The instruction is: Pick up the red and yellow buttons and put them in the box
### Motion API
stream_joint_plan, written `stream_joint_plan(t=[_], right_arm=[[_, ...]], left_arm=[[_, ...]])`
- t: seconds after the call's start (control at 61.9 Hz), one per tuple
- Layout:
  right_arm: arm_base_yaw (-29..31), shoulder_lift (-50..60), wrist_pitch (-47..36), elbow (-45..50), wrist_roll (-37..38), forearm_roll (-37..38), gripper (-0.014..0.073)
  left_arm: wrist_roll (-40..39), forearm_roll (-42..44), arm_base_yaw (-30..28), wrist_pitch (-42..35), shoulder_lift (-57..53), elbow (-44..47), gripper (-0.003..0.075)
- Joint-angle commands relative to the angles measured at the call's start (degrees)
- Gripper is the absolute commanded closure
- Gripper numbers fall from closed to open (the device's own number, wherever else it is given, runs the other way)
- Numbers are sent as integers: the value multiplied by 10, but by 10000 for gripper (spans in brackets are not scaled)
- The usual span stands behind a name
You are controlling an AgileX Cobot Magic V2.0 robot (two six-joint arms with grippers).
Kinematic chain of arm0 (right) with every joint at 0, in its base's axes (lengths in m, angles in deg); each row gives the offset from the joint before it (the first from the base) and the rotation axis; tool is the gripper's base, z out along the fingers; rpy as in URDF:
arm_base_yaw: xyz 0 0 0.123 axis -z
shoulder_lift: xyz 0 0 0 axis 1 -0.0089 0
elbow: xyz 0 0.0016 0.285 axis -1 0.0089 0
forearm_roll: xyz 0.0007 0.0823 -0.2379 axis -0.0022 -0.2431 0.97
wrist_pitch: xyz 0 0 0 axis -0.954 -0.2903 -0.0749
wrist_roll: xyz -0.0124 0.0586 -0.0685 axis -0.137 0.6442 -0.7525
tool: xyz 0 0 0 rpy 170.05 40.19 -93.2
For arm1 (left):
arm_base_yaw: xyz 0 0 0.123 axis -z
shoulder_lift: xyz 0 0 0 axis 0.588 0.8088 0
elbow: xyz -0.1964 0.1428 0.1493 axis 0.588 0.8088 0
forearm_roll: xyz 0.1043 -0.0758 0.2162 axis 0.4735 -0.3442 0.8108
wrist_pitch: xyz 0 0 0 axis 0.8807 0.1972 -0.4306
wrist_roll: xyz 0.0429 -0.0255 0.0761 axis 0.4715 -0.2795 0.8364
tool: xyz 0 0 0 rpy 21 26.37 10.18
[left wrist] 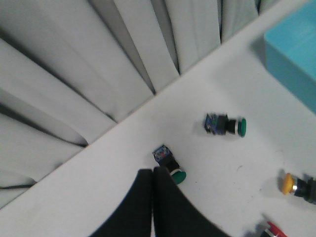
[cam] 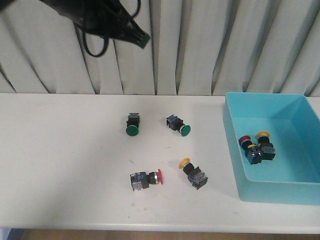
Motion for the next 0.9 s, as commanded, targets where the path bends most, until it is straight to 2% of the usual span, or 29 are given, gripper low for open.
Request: stream_joint_plan(t=[0.0,0.097,0.194,0.339,0.517,0.711,0.888], right_arm=[[1,5,-11,-16,1,-9,601],[1,5,-11,-16,1,-9,601],[1,5,-11,-16,1,-9,601],[1,5,-11,-16,1,-9,601],[1,5,-11,-16,1,-9,601],[1,5,-11,-16,1,-9,601],[1,5,-11,-16,1,-9,601]], left_arm=[[-6,15,-1,-87,-94,27,727],[-5,31,-2,-146,-178,123,727],[-7,34,-23,-227,-279,260,727],[-62,32,-100,-407,-444,515,727],[-72,28,-205,-586,-612,790,727],[-70,-1,-269,-669,-760,1024,727],[-82,-2,-316,-700,-873,1162,727]])
